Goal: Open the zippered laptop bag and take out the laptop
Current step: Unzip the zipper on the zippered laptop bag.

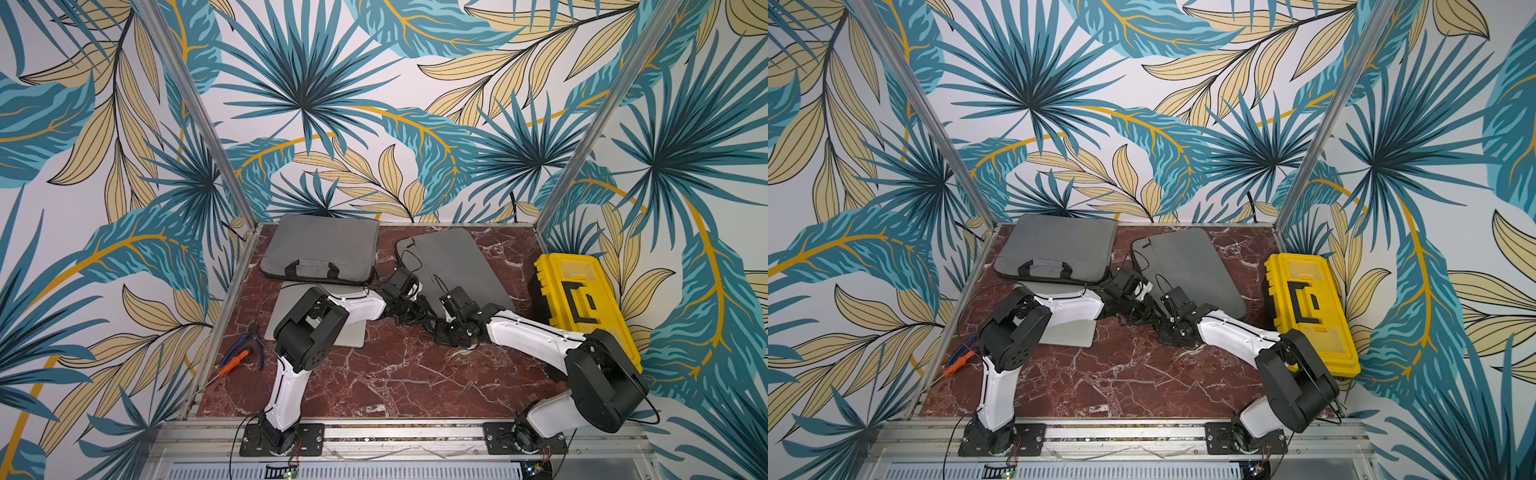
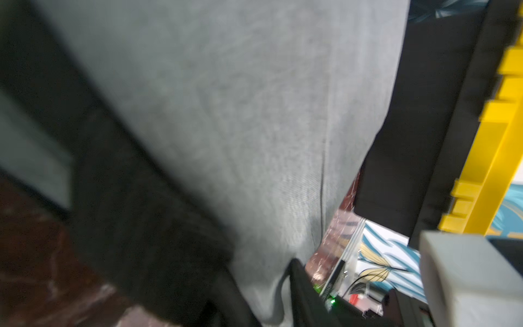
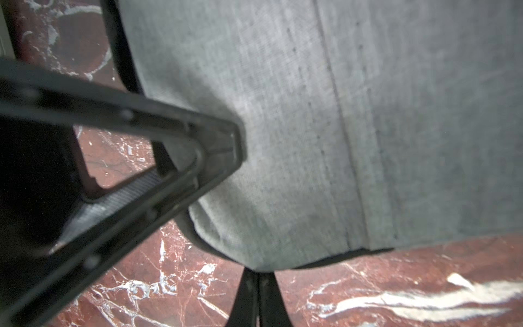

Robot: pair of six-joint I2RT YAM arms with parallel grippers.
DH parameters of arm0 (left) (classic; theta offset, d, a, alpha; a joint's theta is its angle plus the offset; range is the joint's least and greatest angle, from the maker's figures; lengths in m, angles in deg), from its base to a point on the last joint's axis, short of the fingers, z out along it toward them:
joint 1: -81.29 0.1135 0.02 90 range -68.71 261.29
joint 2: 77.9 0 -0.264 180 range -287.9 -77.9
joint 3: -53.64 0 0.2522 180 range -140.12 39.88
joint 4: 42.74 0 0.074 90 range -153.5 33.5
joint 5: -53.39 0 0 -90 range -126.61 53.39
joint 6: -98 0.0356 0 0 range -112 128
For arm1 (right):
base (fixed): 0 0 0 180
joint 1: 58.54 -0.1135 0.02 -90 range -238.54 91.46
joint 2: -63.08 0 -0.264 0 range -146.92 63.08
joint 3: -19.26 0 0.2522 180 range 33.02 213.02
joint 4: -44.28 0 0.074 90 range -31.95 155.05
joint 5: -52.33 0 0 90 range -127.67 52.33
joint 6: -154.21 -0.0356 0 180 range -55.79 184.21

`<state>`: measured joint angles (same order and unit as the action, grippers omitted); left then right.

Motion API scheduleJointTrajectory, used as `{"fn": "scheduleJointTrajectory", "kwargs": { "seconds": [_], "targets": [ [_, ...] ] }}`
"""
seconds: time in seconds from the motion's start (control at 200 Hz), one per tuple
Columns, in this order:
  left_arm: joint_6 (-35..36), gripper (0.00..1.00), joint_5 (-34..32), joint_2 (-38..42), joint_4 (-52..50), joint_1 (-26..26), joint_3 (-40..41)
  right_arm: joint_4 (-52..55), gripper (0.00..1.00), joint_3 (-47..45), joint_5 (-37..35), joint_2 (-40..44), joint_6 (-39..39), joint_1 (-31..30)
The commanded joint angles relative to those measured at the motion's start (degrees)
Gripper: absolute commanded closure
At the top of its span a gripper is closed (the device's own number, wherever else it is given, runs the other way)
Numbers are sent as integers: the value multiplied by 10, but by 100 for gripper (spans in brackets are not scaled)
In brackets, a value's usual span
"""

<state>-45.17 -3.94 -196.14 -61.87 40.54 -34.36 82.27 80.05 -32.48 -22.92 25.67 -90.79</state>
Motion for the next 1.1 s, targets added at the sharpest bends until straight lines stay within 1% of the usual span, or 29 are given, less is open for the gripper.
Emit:
{"fn": "scheduleJointTrajectory", "kwargs": {
  "seconds": [0.0, 0.19, 0.35, 0.466, 0.631, 0.891, 0.981, 1.036, 1.041, 1.096],
  "targets": [
    [1, 81, 3, -8, 1, -2, 3, -8, 100, -16, -6, 19, 4, 2],
    [3, 100, -1, -5, 2, -2, 3, -1, 100, -48, -14, 32, 8, 17],
    [3, 100, -9, 2, 2, -1, 9, 8, 100, -68, -21, 45, 19, 38],
    [5, 100, -16, 8, 2, -1, 14, 24, 100, -72, -41, 52, 28, 50],
    [9, 100, -27, 20, 2, 0, 24, 60, 100, -64, -87, 64, 48, 63],
    [10, 100, -40, 35, 1, 5, 38, 101, 100, -50, -151, 72, 54, 73],
    [11, 100, -36, 33, 2, 5, 36, 93, 96, -48, -140, 75, 57, 74],
    [12, 100, -30, 30, 2, 5, 31, 81, 91, -46, -121, 78, 61, 73],
    [13, 100, -29, 29, 2, 5, 30, 80, 91, -45, -119, 79, 61, 73],
    [14, 82, -26, 28, 2, 5, 27, 66, 85, -45, -101, 87, 69, 71]
  ]
}}
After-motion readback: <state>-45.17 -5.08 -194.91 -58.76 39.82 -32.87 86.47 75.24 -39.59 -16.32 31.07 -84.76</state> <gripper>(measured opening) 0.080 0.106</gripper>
